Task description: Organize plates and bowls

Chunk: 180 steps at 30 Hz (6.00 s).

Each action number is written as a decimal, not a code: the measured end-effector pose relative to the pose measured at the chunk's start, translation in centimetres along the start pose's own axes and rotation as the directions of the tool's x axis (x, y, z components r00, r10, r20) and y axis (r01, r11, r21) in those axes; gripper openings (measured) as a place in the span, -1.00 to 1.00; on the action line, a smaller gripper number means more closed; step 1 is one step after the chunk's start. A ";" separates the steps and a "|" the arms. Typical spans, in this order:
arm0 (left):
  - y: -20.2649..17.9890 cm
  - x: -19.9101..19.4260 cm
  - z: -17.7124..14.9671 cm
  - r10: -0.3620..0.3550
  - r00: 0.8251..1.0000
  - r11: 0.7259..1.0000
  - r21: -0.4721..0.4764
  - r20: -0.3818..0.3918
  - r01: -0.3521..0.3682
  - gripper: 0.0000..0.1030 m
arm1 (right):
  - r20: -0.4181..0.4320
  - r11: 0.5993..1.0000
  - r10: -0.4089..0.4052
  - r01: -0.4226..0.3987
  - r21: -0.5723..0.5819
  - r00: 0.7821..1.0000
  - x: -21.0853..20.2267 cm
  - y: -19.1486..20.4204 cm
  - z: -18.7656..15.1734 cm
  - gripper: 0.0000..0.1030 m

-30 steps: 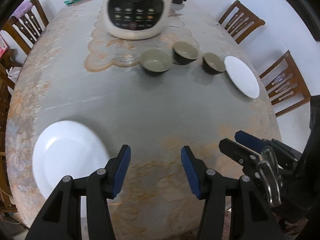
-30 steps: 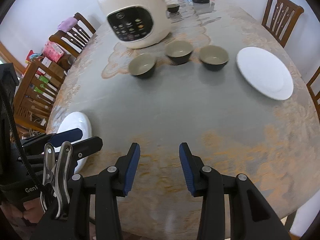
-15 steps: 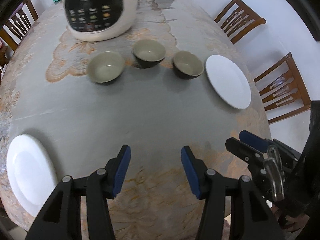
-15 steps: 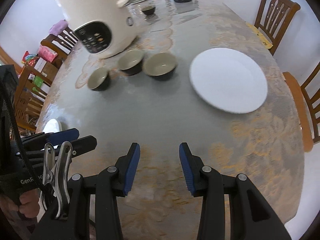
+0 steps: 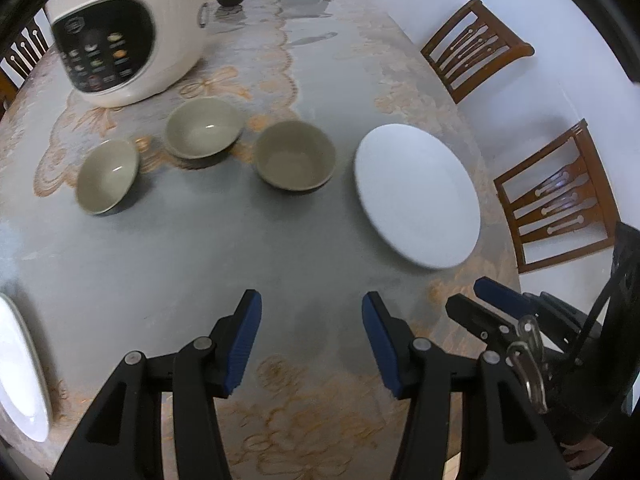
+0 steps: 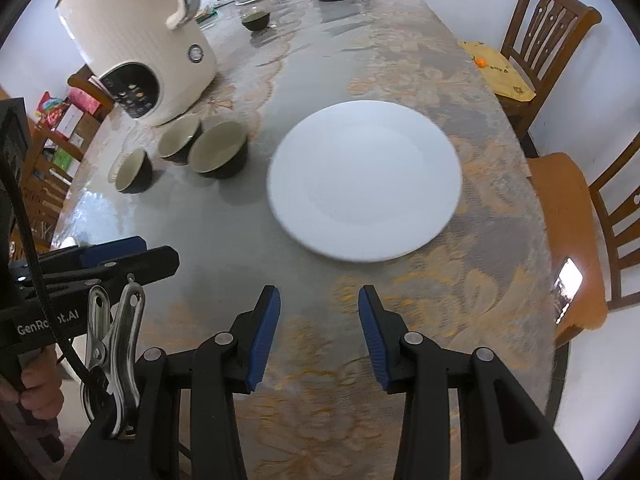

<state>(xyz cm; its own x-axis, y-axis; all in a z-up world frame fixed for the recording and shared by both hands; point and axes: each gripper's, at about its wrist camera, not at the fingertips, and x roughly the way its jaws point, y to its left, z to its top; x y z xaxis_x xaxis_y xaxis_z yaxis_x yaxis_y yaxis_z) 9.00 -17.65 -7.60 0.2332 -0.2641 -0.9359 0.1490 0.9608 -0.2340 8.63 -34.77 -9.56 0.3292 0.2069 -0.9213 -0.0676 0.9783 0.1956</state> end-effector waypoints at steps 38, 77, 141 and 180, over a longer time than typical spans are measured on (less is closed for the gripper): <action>-4.9 6.0 4.3 0.024 1.000 0.999 -0.042 0.002 -0.024 0.07 | -0.010 0.997 -0.013 0.013 -0.078 1.000 4.5 -7.8 8.6 -0.18; -2.5 4.9 2.0 0.015 1.000 0.999 -0.039 -0.007 -0.015 -0.12 | -0.004 0.995 0.093 -0.093 -0.026 0.996 4.0 -5.1 4.5 -0.28; 21.1 -8.9 -8.1 0.132 0.982 0.957 -0.275 0.136 -0.091 -0.13 | -0.057 0.978 0.171 -0.177 -0.108 0.984 4.0 22.4 -2.5 -0.28; 31.2 -9.7 -11.1 0.169 0.980 0.938 -0.322 0.107 -0.127 -0.13 | -0.040 0.961 0.115 -0.121 -0.250 0.993 6.8 34.4 -3.7 -0.27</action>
<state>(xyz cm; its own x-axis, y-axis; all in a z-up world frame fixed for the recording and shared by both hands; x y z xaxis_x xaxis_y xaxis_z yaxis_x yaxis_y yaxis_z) 0.70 15.82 -8.79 0.3563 -0.1052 -0.9284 -0.1995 0.9622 -0.1856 5.11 0.26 -10.35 0.2817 0.3181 -0.9052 -0.3404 0.9152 0.2157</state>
